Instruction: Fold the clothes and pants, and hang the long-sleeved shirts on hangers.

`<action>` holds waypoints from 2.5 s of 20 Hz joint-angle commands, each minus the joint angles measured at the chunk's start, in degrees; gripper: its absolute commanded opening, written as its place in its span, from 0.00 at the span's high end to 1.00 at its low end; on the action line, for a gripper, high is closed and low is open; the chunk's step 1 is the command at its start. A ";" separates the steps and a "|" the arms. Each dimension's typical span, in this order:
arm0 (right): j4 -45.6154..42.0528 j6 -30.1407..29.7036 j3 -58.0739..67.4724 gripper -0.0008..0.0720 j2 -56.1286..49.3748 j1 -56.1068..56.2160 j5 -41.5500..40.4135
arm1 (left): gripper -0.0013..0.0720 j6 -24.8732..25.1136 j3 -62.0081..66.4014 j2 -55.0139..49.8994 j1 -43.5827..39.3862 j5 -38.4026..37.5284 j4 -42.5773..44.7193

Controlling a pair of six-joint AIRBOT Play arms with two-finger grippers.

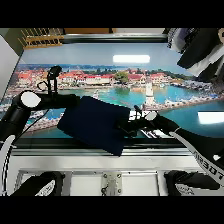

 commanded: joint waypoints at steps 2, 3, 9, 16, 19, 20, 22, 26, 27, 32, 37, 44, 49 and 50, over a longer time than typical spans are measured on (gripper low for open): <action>3.67 -7.89 6.34 0.90 -2.25 3.50 -0.35 | 0.97 -0.04 -0.02 0.02 -0.04 0.04 -0.07; 3.65 -10.82 7.78 0.98 -2.23 3.32 -0.33 | 0.97 -0.07 -0.02 0.02 -0.04 0.02 -0.11; -7.72 -12.31 15.39 0.98 2.89 -13.07 5.70 | 0.97 -0.24 -0.02 0.02 -0.04 -1.57 -0.11; -17.51 -10.78 16.31 0.98 15.06 -55.10 6.64 | 0.97 -0.24 -0.02 0.02 -0.04 -1.86 -0.13; -22.16 -10.08 16.06 0.98 17.40 -70.31 10.75 | 0.97 -0.24 -0.02 0.02 -0.04 -1.79 -0.13; -24.39 -10.08 15.82 0.98 17.62 -73.81 12.79 | 0.97 -0.26 -0.02 0.02 -0.04 -1.73 -0.17; -30.38 -7.34 13.99 0.98 18.32 -78.95 15.63 | 0.97 -0.26 -0.02 0.02 -0.04 -1.68 -0.28; -34.53 -3.85 4.63 0.98 22.93 -80.46 18.82 | 0.97 -1.07 -0.02 0.02 -0.04 -1.68 -0.52; -34.40 -3.85 1.68 0.98 24.50 -79.49 18.75 | 0.97 -1.31 -0.02 0.02 -0.04 -1.68 -0.50; -37.27 -5.86 -3.58 0.49 28.33 -76.72 18.53 | 0.97 -1.31 -0.02 0.02 -0.04 -1.92 -0.52; -49.40 -5.86 6.29 0.09 29.16 -77.90 18.10 | 0.97 -1.29 -0.02 0.02 -0.04 -1.86 -0.48; -19.96 -17.90 8.17 0.09 40.30 -49.81 19.43 | 0.97 -1.29 -0.02 0.02 -0.04 -1.77 -0.50; -19.96 -17.90 8.17 0.94 40.02 -38.45 19.43 | 0.97 -1.29 -0.02 0.02 -0.04 -1.66 -0.48; -19.93 -17.88 8.17 0.97 40.02 -37.81 19.54 | 0.97 -1.29 -0.02 0.02 -0.04 -1.68 -0.46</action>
